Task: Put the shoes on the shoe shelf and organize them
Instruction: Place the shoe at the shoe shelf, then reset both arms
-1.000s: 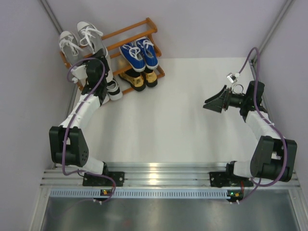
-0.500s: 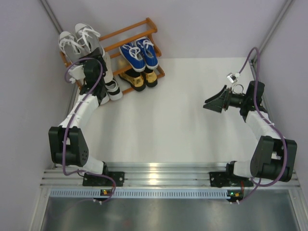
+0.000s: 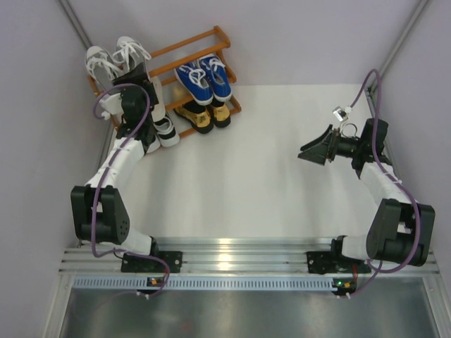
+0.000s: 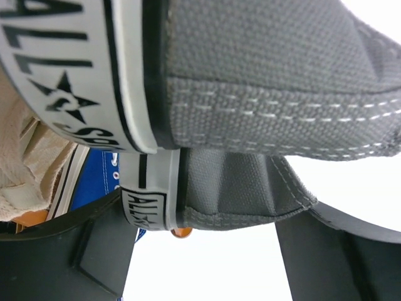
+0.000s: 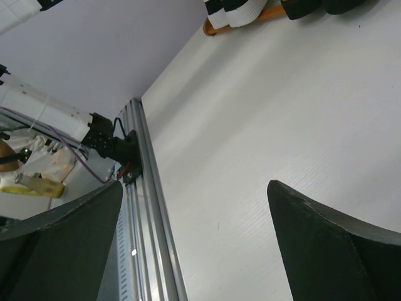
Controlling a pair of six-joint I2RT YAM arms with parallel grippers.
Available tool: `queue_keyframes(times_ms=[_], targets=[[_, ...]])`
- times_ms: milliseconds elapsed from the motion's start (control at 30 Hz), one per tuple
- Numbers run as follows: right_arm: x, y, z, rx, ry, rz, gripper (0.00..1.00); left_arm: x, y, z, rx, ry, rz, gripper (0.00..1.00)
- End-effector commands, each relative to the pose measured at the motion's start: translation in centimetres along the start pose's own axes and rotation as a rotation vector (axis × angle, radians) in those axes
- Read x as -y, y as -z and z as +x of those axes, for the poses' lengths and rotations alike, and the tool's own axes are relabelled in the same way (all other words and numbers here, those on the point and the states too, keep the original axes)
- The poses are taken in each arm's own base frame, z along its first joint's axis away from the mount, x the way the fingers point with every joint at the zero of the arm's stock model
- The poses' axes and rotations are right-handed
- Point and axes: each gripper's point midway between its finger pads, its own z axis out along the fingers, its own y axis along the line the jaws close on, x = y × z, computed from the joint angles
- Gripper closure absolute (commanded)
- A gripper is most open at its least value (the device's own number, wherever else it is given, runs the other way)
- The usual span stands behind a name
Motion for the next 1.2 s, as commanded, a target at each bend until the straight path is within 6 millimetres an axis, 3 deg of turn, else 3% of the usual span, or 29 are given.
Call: queue_keyframes(times_ms=[0,133,467,933,1067,1100,1133,1167], targets=[[-0.8,0.6,-0.9,0.011,0.093,-0.019,0.01,4.0,1.2,-0.4,-0.015,0.069,0.091,0.14],[-0.9,0.6,-0.8,0.011,0.094,-0.021,0.01,3.8,1.9,-0.1,-0.043,0.067,0.088,0.02],[-1.1,0.6,-1.0,0.011,0.100,-0.024,0.01,2.2,4.4,0.1,-0.109,0.037,0.063,0.02],[-1.3,0.8,-0.7,-0.007,0.106,-0.039,0.01,2.8,11.2,0.8,-0.289,-0.194,0.125,0.02],[-1.6,0.9,-0.8,-0.008,0.117,-0.042,0.01,4.4,13.9,-0.4,-0.271,-0.375,0.181,0.02],[-1.6,0.9,-0.9,-0.008,0.127,-0.044,0.01,3.7,14.3,-1.1,-0.256,-0.452,0.153,0.02],[-1.6,0.9,-0.8,-0.009,0.121,-0.042,0.01,5.3,14.9,-1.8,-0.223,-0.544,0.184,0.02],[-1.7,0.9,-0.9,-0.009,0.126,-0.042,0.01,6.1,15.5,-4.1,-0.125,-0.724,0.187,0.02]])
